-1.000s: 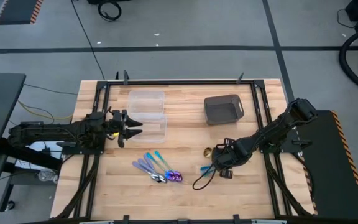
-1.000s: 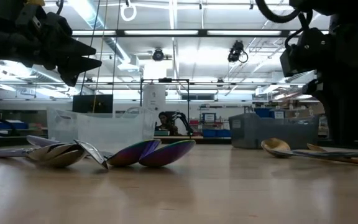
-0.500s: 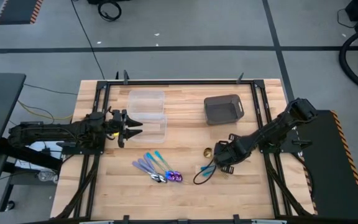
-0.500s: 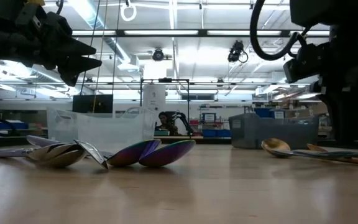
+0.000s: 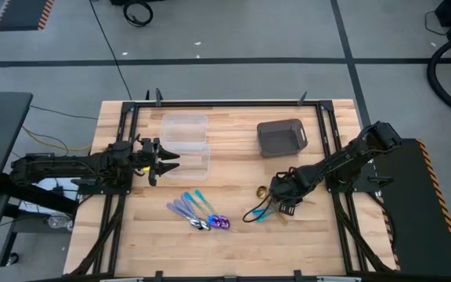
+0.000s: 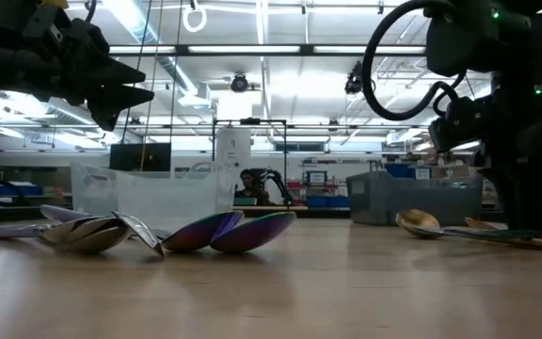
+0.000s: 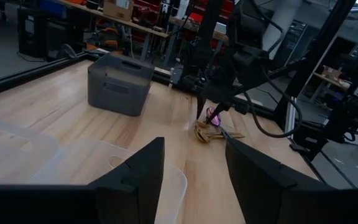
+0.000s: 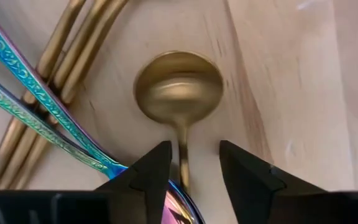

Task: Sort silverware by color (type)
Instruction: Put the gold spoon into the black bin

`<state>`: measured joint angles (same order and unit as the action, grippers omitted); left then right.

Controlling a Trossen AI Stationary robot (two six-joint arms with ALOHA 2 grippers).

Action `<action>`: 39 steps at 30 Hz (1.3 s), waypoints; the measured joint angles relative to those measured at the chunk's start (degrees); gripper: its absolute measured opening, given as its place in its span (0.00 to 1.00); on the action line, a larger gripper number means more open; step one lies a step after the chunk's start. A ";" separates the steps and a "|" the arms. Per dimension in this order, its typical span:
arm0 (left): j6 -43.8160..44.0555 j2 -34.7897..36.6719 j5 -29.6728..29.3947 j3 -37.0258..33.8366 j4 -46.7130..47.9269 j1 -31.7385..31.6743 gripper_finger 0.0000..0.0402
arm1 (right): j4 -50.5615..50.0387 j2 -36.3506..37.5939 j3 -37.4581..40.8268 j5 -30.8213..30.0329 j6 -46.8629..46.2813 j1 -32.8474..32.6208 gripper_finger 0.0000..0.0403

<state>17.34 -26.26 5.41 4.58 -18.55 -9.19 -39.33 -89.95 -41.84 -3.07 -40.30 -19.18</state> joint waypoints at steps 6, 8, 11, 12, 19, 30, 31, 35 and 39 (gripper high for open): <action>-0.41 0.00 0.01 0.00 0.08 0.03 0.45 | 2.14 -0.02 0.20 1.48 1.40 0.76 0.14; -0.06 0.00 0.55 -0.02 0.56 0.09 0.45 | 2.47 -0.02 0.22 1.57 1.84 1.06 0.07; -0.03 0.02 0.79 -0.02 0.52 0.09 0.45 | 2.38 -0.02 0.24 1.46 2.59 1.74 0.03; -0.02 0.01 0.79 -0.02 0.55 0.09 0.45 | 2.29 -0.04 0.23 1.42 2.94 2.01 0.03; -1.59 0.02 0.46 -0.02 0.45 0.04 0.45 | 0.46 0.02 -2.56 -3.02 5.47 3.28 0.04; -6.48 0.02 -1.71 -0.02 -1.84 0.00 0.45 | -3.86 1.03 -8.61 -17.05 11.66 4.09 0.04; -6.47 0.00 -2.24 -0.02 -1.82 0.00 0.45 | -4.28 1.08 -9.76 -17.01 12.54 4.05 0.04; -6.02 0.02 -2.78 -0.02 -1.73 0.00 0.45 | -9.60 2.14 -13.78 -17.20 14.57 4.63 0.04; -5.98 0.00 -2.78 -0.02 -1.70 0.00 0.45 | -14.82 4.40 -17.37 -20.19 15.07 6.38 0.04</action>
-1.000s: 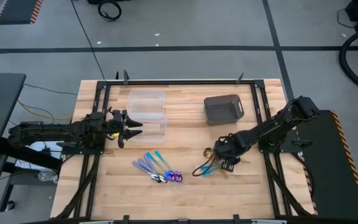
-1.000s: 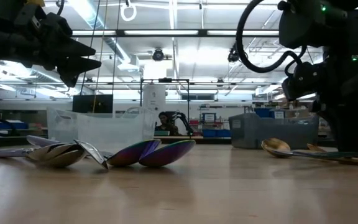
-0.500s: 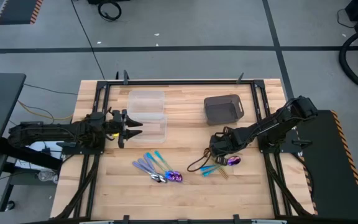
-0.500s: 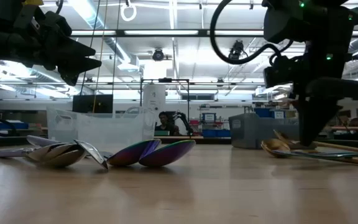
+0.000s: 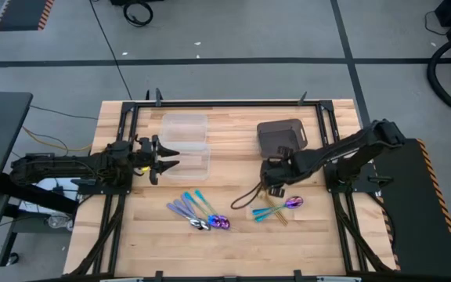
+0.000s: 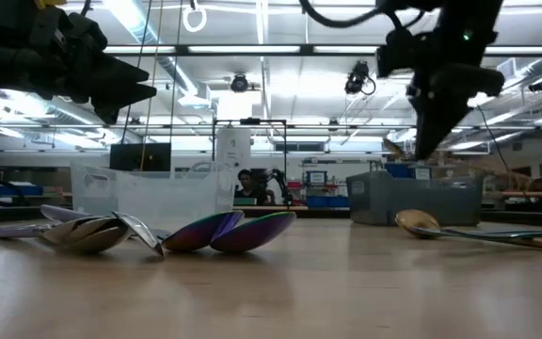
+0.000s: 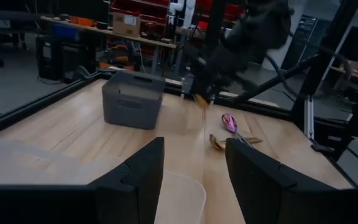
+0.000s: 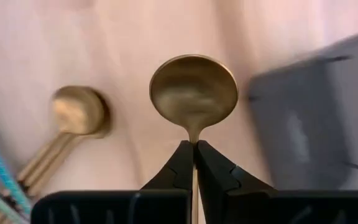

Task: Sort silverware by color (type)
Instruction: Put the gold spoon into the black bin

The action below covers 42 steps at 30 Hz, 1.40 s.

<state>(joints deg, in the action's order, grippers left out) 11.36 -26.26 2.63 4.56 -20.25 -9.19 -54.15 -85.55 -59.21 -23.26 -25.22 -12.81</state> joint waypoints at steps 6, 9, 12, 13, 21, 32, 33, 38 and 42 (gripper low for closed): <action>0.78 0.00 -0.02 0.00 -0.16 0.00 0.45 | -5.07 3.26 -2.57 -3.74 4.56 5.06 0.04; 0.89 0.00 -0.02 0.00 -0.13 0.00 0.45 | -5.11 4.19 -2.61 -4.97 9.45 8.31 0.04; 1.09 0.00 -0.02 0.00 -0.11 0.00 0.45 | -5.08 4.23 -2.61 -5.37 14.52 11.59 0.04; 1.14 0.00 -0.02 0.00 -0.09 0.00 0.45 | -5.06 4.22 -2.61 -5.24 16.13 12.80 0.04; 1.11 0.00 -0.02 0.00 -0.04 0.00 0.45 | -1.61 4.19 -2.61 -0.18 26.03 22.61 0.04; 0.87 0.02 -0.02 0.00 0.17 0.00 0.45 | 6.83 4.15 -1.02 9.60 35.75 33.66 0.04; 0.89 0.02 -0.02 0.00 0.39 0.00 0.45 | 7.63 4.15 -0.14 10.87 36.14 34.59 0.04; 0.87 0.00 -0.02 0.00 0.79 0.02 0.45 | 11.73 4.12 4.34 12.65 37.41 38.40 0.04; 0.89 0.00 -0.02 0.00 0.81 0.02 0.45 | 13.73 4.12 6.63 14.02 37.65 40.58 0.04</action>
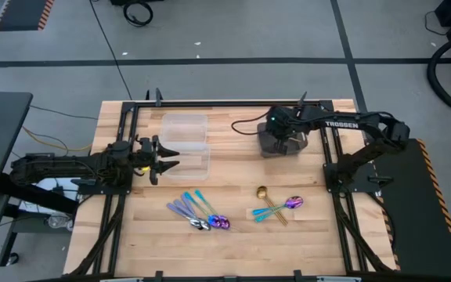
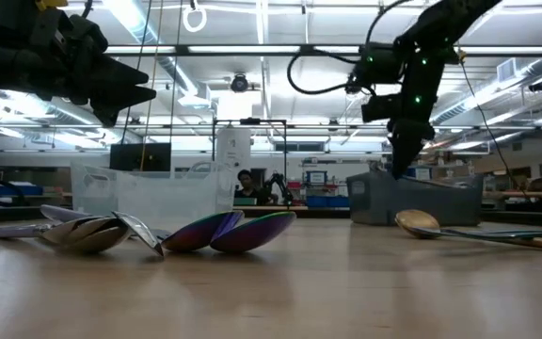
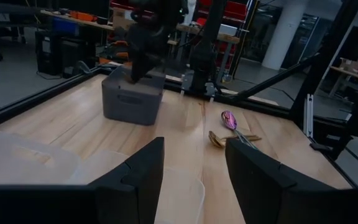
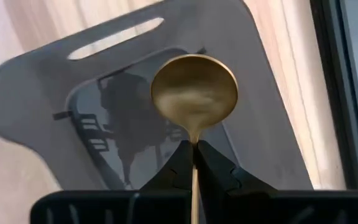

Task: Sort silverware by color (type)
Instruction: Put the gold spoon into the black bin

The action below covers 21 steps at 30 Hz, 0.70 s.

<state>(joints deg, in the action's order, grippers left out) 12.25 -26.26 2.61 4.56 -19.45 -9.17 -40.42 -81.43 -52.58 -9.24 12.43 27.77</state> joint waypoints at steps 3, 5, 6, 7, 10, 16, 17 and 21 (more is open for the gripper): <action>0.05 0.01 0.00 0.00 0.00 -0.01 0.45 | 1.10 0.00 1.68 2.04 -0.17 1.24 0.04; 0.07 0.02 0.00 0.00 0.00 0.00 0.45 | 2.02 0.00 2.52 2.39 -0.65 1.72 0.04; 0.09 0.00 0.00 0.00 0.00 0.00 0.45 | 2.32 0.00 2.84 2.45 -0.77 1.92 0.04; 0.11 0.00 0.00 0.00 0.00 0.00 0.45 | 2.55 0.00 3.11 2.51 -0.99 2.08 0.04; 0.15 0.00 0.00 0.00 0.00 0.00 0.45 | 3.98 0.00 4.22 2.89 -1.68 2.43 0.04; 0.32 0.01 0.00 0.00 0.00 -0.01 0.45 | 6.21 0.00 6.14 3.33 -1.73 2.45 0.05; 0.45 0.02 0.01 0.00 0.01 -0.01 0.45 | 6.32 0.00 6.15 3.33 -1.75 2.45 0.06; 0.55 0.01 0.00 0.00 0.03 0.00 0.45 | 6.38 0.00 6.17 3.35 -2.17 2.43 0.13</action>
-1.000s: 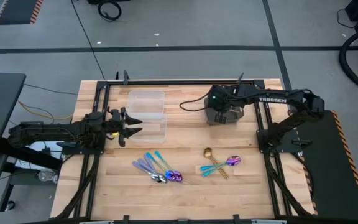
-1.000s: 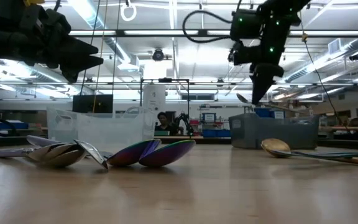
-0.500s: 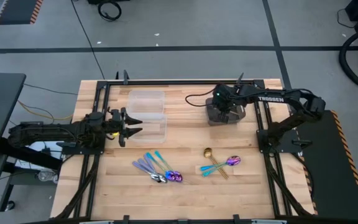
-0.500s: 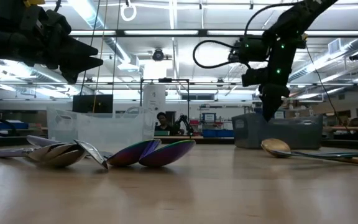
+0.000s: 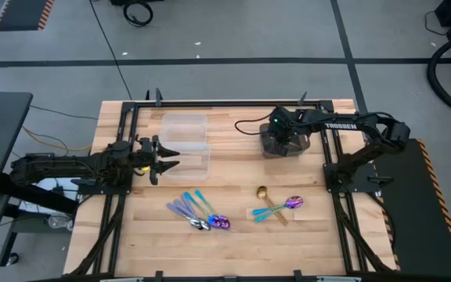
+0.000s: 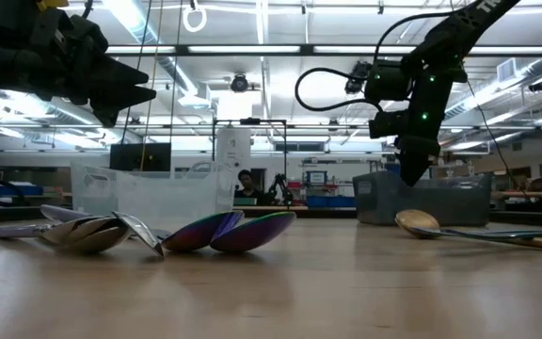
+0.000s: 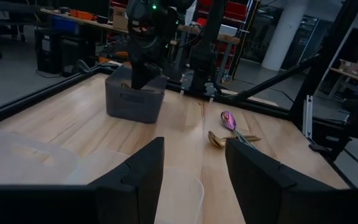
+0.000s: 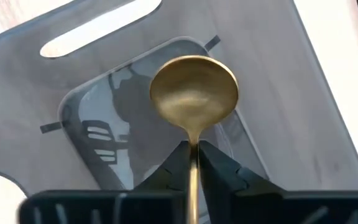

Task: Sort silverware by color (type)
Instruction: Put the gold spoon into the black bin, then put the blue spoon into the bottom transparent bin

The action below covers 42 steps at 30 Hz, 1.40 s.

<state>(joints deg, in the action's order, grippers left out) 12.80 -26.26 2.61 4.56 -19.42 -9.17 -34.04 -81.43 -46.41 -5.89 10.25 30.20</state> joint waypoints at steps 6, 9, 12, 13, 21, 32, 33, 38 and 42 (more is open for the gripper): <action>-1.91 0.00 0.10 0.00 0.00 0.11 0.45 | -3.19 0.02 -1.87 -0.17 -1.56 0.00 0.23; -2.44 -0.01 0.15 0.00 -0.22 0.16 0.45 | -6.23 0.45 -4.70 -0.27 -2.85 -0.80 0.24; -3.87 0.02 0.17 -0.02 -0.38 0.15 0.45 | -8.42 1.07 -6.91 -0.28 -3.95 -2.61 0.24; -3.57 -0.01 0.18 0.00 -0.36 0.15 0.45 | -8.92 1.29 -7.36 -0.28 -4.33 -3.40 0.24; 0.64 -0.01 0.26 -0.02 3.06 0.15 0.45 | -9.65 3.32 -9.35 -1.51 -9.53 -13.79 0.24; 3.52 -0.14 0.28 -0.07 5.38 0.15 0.45 | -7.09 1.96 -10.78 -4.58 -19.94 -32.56 0.24; 3.52 -0.32 0.28 -0.05 5.28 0.15 0.45 | -6.89 1.12 -10.78 -4.51 -21.16 -34.19 0.24; 3.47 -2.28 0.26 3.42 8.93 0.52 0.45 | -6.71 -4.33 -12.13 -1.78 -27.53 -40.38 0.24; 3.47 -5.69 0.25 5.73 10.45 2.56 0.45 | -8.63 -9.50 -15.79 -1.77 -29.16 -44.42 0.24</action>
<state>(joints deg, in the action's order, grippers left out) 16.26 -31.94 2.86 10.29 -8.97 -6.61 -42.67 -90.93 -62.20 -7.66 -18.91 -14.23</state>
